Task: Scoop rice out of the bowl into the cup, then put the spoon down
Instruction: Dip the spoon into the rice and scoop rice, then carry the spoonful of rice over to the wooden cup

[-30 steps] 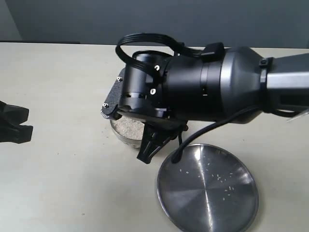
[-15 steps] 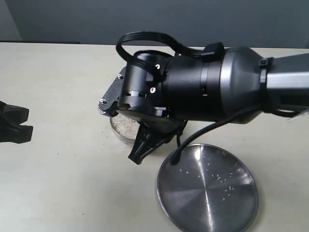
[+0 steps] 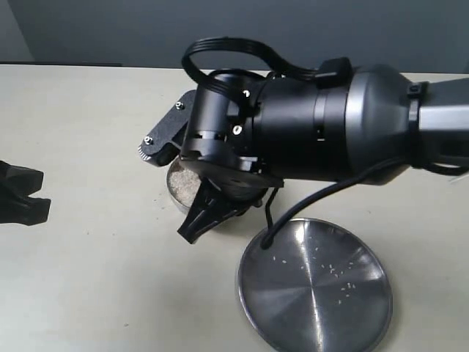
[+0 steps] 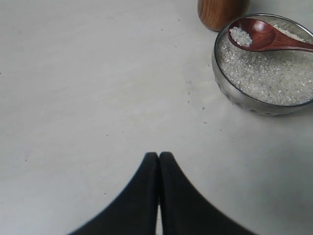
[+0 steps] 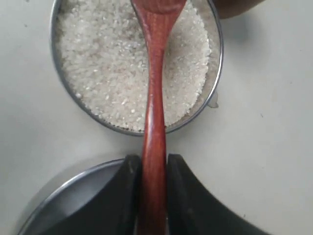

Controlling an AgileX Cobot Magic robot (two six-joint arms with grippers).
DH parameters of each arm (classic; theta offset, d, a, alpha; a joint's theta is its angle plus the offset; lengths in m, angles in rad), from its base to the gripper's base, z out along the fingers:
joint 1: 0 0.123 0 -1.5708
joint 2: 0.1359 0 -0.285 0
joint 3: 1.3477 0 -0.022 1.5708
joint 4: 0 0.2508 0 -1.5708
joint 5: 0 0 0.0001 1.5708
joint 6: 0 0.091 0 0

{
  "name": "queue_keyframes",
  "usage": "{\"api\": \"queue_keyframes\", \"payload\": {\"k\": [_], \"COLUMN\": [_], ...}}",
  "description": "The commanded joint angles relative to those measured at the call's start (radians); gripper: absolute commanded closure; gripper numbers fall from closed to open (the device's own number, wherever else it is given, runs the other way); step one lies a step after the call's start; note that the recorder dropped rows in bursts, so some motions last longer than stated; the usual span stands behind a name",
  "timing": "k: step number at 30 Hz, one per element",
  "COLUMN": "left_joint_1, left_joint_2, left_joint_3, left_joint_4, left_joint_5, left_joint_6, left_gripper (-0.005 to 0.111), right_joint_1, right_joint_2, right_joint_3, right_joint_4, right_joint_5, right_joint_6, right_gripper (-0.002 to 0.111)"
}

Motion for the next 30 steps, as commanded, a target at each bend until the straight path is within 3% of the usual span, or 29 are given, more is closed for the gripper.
{"api": "queue_keyframes", "payload": {"k": [1, 6, 15, 23, 30], "left_joint_1": [-0.003, -0.003, -0.003, -0.003, -0.003], "left_joint_2": [0.001, 0.001, -0.001, -0.001, -0.001], "left_joint_3": [0.005, 0.007, 0.007, 0.007, 0.007], "left_joint_4": [0.0, 0.0, 0.0, 0.0, 0.0], "left_joint_5": [-0.012, -0.012, -0.013, -0.017, -0.023], "left_joint_6": [-0.003, -0.003, -0.003, -0.003, -0.003], "left_gripper": [0.106, 0.106, 0.106, 0.106, 0.106], "right_joint_1": [-0.005, -0.005, -0.11, -0.231, -0.272], "right_joint_2": [-0.013, -0.019, -0.062, -0.066, -0.049], "right_joint_3": [-0.006, -0.006, -0.005, -0.005, -0.006], "right_joint_4": [0.004, 0.015, 0.044, -0.009, -0.115], "right_joint_5": [-0.012, -0.021, -0.035, -0.122, -0.219], "right_joint_6": [0.036, 0.066, 0.081, -0.008, -0.011], "right_gripper": [0.109, 0.109, 0.109, 0.109, 0.109]}}
